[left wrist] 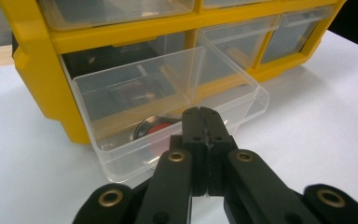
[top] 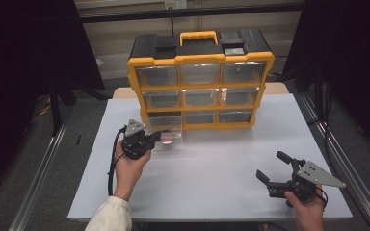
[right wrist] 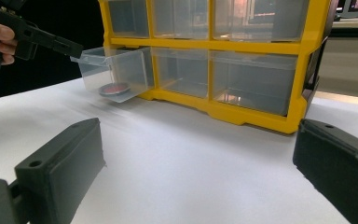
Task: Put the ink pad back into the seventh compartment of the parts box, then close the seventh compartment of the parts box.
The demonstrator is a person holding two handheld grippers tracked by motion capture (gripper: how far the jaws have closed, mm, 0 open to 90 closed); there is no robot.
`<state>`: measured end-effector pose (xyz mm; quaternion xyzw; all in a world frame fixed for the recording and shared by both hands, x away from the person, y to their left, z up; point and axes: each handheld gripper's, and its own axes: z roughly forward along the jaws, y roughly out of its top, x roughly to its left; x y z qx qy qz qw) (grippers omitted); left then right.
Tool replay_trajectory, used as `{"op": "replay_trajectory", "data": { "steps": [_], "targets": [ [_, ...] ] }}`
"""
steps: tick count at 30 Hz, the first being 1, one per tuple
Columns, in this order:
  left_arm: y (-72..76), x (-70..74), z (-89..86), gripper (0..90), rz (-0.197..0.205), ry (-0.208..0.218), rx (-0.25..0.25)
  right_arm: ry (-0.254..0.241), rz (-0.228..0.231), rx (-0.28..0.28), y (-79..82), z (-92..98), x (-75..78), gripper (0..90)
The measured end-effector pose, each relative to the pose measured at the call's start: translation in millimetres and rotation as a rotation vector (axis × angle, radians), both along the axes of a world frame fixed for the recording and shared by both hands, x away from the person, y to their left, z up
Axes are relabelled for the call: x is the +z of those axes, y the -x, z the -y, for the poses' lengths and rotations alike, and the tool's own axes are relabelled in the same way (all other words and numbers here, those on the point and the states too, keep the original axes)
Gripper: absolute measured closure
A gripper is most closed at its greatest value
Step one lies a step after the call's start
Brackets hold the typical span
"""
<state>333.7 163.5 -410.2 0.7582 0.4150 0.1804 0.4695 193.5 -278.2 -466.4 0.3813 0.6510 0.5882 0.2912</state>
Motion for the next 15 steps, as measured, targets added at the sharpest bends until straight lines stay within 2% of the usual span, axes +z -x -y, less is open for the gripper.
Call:
{"op": "replay_trajectory", "data": {
  "steps": [4, 15],
  "targets": [
    [-0.9, -1.7, -0.1, 90.0, 0.004, 0.008, 0.003, -0.012, 0.001, -0.013, 0.4, -0.6, 0.6, 1.4],
    [-2.3, -2.7, -2.0, 90.0, 0.012, 0.010, 0.017, -0.004, 0.003, -0.005, 1.0, -0.4, 0.6, 1.4]
  ]
}}
